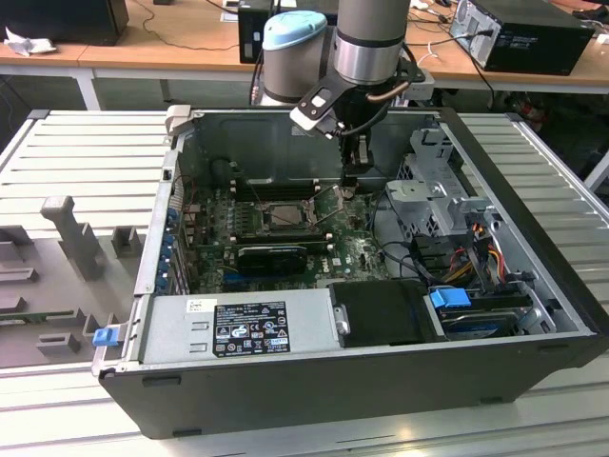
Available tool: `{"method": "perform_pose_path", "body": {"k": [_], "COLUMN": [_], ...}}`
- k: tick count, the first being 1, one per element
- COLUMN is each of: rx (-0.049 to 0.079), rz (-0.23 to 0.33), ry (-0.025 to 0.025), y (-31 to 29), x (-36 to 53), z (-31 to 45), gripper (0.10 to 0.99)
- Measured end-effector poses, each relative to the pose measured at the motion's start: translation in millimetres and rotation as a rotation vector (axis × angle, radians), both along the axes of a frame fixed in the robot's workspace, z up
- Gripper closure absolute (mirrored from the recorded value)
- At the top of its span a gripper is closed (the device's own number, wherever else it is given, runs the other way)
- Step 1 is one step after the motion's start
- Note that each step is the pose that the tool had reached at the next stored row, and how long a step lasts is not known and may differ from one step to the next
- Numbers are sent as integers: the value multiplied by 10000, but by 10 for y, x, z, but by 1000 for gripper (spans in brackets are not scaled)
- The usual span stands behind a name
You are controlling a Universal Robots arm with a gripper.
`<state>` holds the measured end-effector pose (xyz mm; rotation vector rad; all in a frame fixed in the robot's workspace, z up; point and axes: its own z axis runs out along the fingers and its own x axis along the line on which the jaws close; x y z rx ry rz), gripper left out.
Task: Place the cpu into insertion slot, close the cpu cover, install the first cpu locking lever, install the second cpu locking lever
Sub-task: 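Close the cpu cover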
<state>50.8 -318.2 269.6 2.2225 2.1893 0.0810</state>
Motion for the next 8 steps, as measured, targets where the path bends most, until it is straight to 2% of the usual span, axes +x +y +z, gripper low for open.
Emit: {"method": "perform_pose_path", "body": {"k": [8], "rx": [0], "rz": [0], "ry": [0], "y": [0], "x": [96], "z": [-14], "gripper": [980]}}
